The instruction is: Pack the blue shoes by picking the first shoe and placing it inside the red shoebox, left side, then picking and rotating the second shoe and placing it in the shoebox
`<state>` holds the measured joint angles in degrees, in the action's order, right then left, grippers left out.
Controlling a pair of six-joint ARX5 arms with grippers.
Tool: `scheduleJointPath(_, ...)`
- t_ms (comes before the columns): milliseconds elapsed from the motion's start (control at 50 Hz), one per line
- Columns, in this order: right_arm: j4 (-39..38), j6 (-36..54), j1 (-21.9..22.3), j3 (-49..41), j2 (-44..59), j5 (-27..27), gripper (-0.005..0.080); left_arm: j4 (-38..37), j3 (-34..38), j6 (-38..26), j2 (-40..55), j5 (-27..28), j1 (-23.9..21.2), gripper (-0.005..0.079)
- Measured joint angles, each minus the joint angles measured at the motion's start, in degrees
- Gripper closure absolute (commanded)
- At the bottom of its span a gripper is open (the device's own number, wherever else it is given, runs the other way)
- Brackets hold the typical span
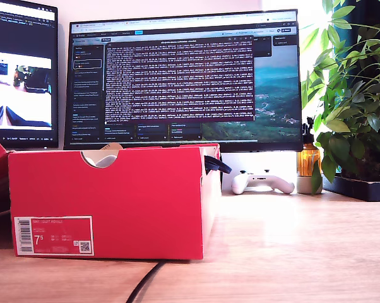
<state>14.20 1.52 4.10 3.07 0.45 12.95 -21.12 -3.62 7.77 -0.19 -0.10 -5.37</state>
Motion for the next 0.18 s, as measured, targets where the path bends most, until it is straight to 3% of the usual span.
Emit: scheduleJointPath(180,0.00,0.00,0.00,0.00,0.00,0.00,0.0757,0.02,0.00,0.00,0.00,0.00,4.57,0.0754)
